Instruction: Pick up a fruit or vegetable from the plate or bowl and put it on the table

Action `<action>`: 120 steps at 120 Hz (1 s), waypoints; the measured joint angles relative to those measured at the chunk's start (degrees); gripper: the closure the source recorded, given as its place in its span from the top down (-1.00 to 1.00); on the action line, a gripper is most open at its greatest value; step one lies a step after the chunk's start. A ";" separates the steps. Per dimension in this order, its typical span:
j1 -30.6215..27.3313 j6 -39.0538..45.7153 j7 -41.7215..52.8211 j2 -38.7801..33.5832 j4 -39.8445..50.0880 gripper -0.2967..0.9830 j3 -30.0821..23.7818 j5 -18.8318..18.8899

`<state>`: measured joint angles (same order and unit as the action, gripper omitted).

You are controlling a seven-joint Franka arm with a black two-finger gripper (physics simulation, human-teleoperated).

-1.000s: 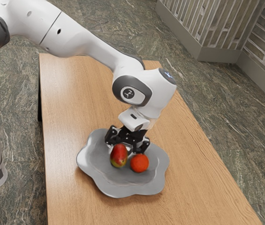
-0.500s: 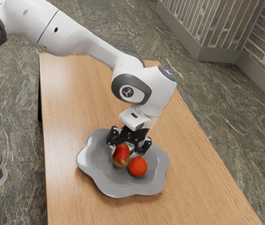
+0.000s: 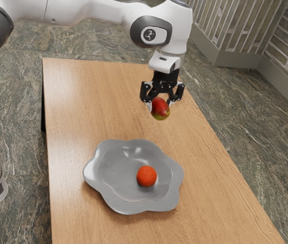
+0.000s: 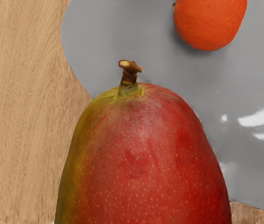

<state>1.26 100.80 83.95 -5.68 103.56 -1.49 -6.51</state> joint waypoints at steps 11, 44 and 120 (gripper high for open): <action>-0.11 -0.18 -1.07 0.66 -0.61 -0.05 4.53 0.17; -0.91 0.21 -3.48 3.21 -0.87 0.13 10.83 0.46; 0.54 -1.84 -11.06 7.29 -9.47 0.53 11.73 -3.50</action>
<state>1.80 98.96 72.89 1.61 94.09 10.24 -10.02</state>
